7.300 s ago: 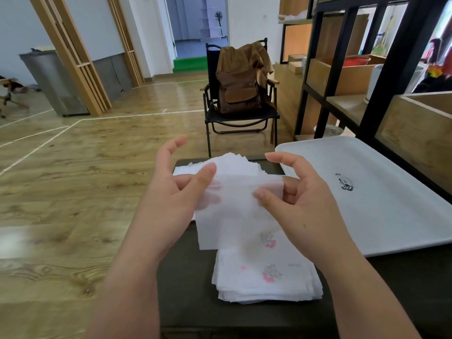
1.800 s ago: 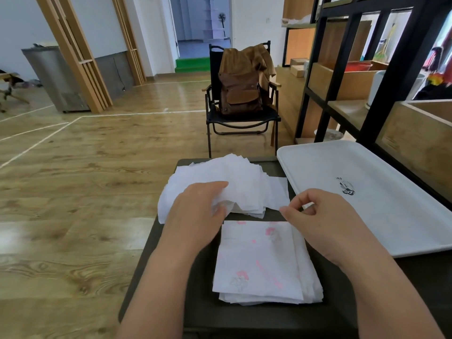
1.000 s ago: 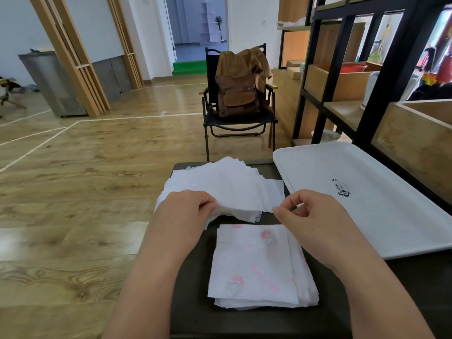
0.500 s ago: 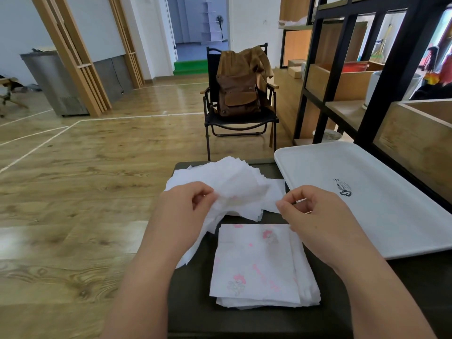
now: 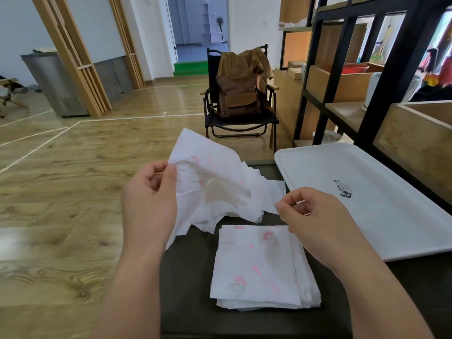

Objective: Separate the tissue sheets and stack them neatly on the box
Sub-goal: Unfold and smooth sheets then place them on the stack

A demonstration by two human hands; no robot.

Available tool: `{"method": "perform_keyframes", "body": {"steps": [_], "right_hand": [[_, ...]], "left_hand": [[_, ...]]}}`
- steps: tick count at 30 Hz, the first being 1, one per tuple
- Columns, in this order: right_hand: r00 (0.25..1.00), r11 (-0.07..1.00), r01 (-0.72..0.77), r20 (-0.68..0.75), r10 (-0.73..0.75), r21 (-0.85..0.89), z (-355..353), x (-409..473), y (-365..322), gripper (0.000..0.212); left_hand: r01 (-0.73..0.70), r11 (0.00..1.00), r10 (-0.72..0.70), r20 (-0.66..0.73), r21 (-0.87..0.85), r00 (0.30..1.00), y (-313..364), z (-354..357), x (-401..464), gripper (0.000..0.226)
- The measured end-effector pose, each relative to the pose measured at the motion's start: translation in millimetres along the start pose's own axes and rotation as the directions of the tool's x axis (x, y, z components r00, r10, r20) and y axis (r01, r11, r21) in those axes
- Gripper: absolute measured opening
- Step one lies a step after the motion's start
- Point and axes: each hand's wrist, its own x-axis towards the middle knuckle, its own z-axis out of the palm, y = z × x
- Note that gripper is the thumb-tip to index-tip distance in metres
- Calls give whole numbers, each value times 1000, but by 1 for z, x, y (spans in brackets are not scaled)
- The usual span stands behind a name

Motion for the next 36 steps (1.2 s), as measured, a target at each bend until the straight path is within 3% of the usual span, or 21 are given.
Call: {"method": "perform_keyframes", "body": {"steps": [7, 18, 25, 36], "right_hand": [[1000, 1000, 14, -4, -14, -9, 1, 0, 0, 10], [1000, 1000, 12, -2, -12, 9, 1, -1, -1, 10], [1000, 1000, 16, -3, -16, 10, 1, -1, -2, 9], [999, 998, 43, 23, -44, 39, 5, -2, -5, 6]], "left_hand": [[-94, 993, 97, -46, 66, 994, 9, -2, -1, 23], [-214, 977, 213, 74, 6, 974, 33, 1, -7, 21], [-161, 987, 161, -51, 0, 986, 30, 0, -4, 17], [-251, 968, 249, -145, 7, 957, 46, -4, -9, 15]]}}
